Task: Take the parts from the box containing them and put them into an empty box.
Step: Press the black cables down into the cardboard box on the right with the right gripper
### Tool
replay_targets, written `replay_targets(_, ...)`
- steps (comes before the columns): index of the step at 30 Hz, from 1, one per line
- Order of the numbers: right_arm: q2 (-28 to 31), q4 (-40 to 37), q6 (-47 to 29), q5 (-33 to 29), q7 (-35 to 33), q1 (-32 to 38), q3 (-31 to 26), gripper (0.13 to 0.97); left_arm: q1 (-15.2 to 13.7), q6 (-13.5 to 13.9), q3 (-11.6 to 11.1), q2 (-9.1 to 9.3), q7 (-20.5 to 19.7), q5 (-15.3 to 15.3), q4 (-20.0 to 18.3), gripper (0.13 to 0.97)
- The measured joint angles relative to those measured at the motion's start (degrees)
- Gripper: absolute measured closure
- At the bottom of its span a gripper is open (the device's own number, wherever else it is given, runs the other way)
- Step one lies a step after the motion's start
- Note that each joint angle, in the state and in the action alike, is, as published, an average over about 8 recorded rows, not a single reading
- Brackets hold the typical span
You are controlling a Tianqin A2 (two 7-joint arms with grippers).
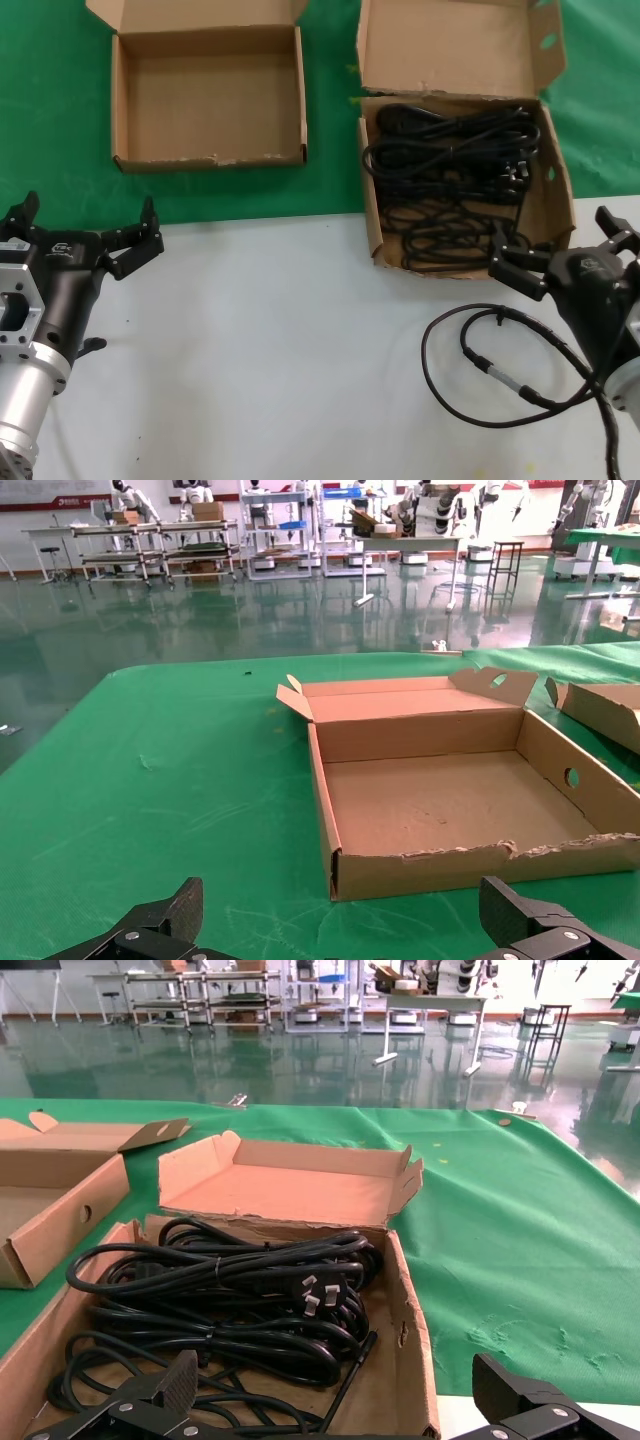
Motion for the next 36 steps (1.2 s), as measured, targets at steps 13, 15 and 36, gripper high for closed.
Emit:
replay_targets(13,0.0,0.0,0.0,0.0,0.0,0.0,0.0,0.129,0.0,0.0,0.0,0.00,0.0,0.0,0.0,0.142)
replay_targets(15,0.0,0.0,0.0,0.0,0.0,0.0,0.0,0.129,0.0,0.0,0.0,0.00,0.0,0.0,0.0,0.151)
replay_targets(36,12.7,4.3,4.5,3.0,-4.6,0.5,-8.0,0.129,0.0,0.0,0.0,0.00,0.0,0.0,0.0,0.374)
